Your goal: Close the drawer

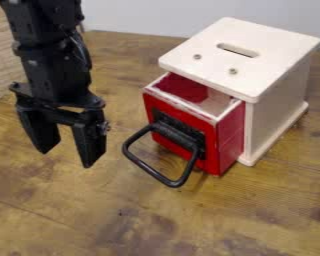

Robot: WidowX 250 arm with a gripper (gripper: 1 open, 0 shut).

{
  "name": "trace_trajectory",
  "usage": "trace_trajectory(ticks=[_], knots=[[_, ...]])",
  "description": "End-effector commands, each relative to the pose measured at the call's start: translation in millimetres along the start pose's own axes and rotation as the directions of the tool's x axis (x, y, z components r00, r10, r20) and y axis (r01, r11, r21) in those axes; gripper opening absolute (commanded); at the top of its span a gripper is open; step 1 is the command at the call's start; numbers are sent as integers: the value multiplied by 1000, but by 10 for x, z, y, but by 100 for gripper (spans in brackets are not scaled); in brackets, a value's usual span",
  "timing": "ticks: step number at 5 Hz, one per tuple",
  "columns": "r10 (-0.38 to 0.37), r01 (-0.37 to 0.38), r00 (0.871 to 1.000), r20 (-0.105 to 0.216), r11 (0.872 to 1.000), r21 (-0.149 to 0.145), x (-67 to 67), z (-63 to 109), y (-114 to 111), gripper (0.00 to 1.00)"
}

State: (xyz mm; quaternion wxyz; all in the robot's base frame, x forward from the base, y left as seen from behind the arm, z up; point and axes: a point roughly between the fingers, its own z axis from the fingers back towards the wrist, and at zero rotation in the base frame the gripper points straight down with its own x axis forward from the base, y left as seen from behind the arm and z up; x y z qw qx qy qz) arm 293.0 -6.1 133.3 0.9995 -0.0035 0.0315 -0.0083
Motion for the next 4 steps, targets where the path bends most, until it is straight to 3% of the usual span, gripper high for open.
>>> trace_trajectory(ticks=[1, 3, 4], knots=[[43, -43, 999, 2, 999, -5, -66, -12, 98, 100], [16, -16, 1000, 9, 1000, -7, -12, 33, 158, 100], [53, -53, 998, 16, 999, -11, 99, 89, 127, 100]])
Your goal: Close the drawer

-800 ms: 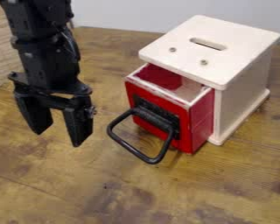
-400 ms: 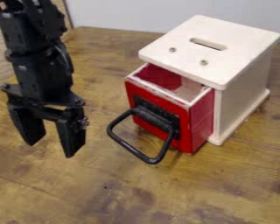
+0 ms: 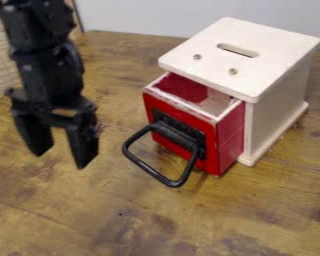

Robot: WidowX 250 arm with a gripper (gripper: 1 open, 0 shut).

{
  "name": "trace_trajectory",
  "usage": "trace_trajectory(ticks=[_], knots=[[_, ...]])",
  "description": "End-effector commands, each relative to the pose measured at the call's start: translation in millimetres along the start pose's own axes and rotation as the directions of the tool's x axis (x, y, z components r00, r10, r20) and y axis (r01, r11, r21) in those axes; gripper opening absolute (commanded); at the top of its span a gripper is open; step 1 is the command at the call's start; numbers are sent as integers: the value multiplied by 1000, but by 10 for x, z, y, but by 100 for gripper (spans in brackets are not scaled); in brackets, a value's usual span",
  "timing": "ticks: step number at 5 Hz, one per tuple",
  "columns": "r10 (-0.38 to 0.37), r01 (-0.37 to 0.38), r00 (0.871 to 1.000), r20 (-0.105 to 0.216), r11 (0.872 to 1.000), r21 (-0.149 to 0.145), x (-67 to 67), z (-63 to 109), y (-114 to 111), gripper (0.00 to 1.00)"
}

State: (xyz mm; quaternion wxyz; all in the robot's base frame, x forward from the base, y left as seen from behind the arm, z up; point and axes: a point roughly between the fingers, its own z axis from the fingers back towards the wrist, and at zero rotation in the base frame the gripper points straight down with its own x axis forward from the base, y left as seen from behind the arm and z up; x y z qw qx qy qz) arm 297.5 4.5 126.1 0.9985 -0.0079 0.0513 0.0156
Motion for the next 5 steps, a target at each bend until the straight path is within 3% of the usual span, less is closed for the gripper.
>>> trace_trajectory(ticks=[1, 2, 4, 5], knots=[[-37, 37, 998, 51, 999, 9, 108, 187, -158, 100], [-80, 79, 995, 52, 996, 31, 117, 168, -315, 100], [-16, 14, 996, 83, 1000, 22, 157, 172, -209, 100], [-97, 95, 991, 87, 995, 32, 134, 21, -54, 100]])
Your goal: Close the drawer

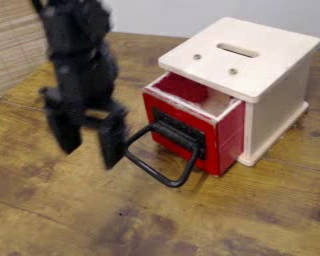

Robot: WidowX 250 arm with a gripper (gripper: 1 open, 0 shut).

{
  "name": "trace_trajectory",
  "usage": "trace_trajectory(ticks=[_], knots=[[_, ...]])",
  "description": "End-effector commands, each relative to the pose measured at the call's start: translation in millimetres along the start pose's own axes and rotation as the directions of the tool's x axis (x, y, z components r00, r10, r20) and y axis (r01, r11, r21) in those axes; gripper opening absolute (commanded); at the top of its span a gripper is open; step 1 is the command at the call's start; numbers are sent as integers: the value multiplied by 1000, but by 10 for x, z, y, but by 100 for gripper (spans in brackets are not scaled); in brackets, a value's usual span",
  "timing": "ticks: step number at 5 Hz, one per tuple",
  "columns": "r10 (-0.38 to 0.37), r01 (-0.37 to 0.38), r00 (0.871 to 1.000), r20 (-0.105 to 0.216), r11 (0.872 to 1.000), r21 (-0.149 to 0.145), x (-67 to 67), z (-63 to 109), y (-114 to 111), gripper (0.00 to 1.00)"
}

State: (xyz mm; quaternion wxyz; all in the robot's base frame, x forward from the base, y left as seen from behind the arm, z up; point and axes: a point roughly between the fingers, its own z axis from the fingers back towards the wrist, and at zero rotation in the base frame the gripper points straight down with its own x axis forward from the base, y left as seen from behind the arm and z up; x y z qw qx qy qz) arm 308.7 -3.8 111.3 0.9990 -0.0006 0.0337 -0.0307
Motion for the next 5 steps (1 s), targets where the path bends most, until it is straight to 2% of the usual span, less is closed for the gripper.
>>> trace_trajectory(ticks=[1, 2, 3, 5], knots=[[-66, 65, 995, 77, 998, 18, -162, 123, 216, 100], [-38, 36, 995, 95, 999, 18, -143, 284, 291, 100], [-52, 50, 994, 100, 998, 22, -92, 386, 236, 100], [-134, 132, 987, 87, 991, 32, -20, 218, 46, 100]])
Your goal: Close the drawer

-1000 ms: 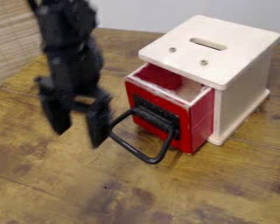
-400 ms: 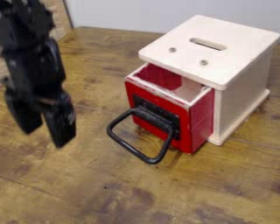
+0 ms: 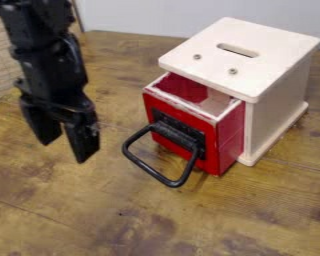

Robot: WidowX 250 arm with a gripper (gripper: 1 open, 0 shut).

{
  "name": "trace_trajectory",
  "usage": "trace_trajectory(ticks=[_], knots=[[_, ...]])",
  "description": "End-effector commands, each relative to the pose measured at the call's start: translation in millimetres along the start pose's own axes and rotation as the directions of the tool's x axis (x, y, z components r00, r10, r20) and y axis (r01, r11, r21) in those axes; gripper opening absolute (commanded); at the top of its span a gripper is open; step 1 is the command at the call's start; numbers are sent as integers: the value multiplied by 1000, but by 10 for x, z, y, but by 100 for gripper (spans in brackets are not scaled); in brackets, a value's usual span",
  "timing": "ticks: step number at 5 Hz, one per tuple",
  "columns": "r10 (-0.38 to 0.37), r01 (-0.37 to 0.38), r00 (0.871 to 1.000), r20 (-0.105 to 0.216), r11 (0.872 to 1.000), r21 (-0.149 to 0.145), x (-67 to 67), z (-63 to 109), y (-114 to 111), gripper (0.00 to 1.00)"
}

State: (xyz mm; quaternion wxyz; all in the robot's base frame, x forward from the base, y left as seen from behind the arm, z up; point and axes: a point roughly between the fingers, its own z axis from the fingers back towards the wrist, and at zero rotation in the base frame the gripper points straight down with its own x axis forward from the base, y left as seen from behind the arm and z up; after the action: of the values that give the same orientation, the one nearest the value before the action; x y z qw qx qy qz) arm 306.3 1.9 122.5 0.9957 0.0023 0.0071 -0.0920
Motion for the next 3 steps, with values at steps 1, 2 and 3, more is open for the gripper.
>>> trace_trajectory(ticks=[1, 2, 3], knots=[[22, -22, 1000, 6, 1000, 10, 60, 83, -44, 100], [89, -89, 996, -8, 996, 3, 107, 214, -32, 100], [113, -113, 994, -5, 994, 12, 94, 369, -55, 100]])
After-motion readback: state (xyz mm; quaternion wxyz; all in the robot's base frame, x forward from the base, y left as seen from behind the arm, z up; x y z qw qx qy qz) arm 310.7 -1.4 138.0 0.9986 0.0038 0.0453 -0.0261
